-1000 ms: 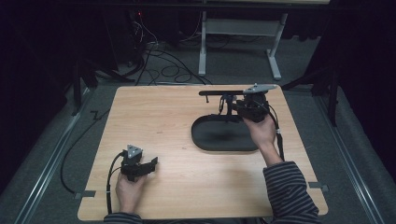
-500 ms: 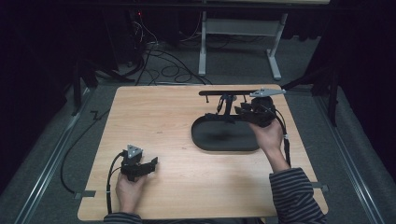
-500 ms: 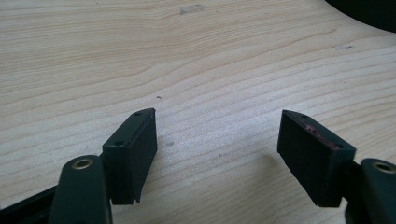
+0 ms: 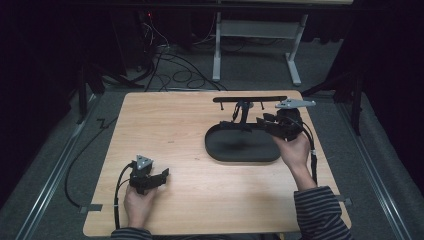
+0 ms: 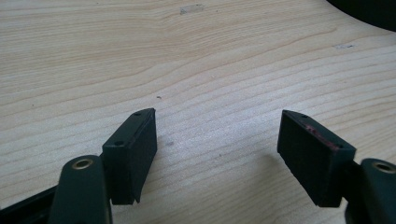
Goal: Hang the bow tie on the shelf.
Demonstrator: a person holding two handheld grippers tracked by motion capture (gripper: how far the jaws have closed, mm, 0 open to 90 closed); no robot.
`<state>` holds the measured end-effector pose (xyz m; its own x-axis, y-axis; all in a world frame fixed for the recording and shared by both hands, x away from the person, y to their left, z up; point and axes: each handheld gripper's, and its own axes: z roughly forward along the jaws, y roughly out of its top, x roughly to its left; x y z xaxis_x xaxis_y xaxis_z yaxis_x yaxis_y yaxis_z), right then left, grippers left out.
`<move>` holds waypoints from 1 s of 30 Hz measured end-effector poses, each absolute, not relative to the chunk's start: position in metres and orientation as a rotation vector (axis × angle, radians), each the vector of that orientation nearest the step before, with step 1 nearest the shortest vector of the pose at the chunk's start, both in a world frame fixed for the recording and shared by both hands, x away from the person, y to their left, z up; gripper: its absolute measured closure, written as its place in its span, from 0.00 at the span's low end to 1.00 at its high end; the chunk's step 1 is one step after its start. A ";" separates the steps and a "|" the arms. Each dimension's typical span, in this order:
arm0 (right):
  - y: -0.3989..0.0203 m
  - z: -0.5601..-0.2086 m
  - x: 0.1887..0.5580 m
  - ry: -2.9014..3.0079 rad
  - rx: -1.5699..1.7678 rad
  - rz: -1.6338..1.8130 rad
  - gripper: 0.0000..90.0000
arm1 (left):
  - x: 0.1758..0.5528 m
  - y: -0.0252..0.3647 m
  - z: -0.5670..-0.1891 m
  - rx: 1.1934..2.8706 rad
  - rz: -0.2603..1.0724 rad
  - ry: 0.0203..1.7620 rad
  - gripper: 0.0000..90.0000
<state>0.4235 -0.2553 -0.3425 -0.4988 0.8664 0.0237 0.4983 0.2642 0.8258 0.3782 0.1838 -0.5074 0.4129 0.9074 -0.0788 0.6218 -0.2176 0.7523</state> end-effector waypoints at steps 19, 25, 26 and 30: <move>-0.270 -0.349 0.407 2.094 1.247 1.152 0.65 | 0.378 0.183 -0.507 1.947 0.502 1.300 0.32; -0.273 -0.356 0.402 2.098 1.260 1.158 0.63 | 0.378 0.183 -0.507 1.948 0.502 1.300 0.32; -0.273 -0.357 0.402 2.098 1.256 1.159 0.63 | 0.378 0.183 -0.507 1.947 0.503 1.300 0.32; -0.274 -0.360 0.399 2.091 1.256 1.167 0.63 | 0.378 0.183 -0.507 1.950 0.506 1.298 0.32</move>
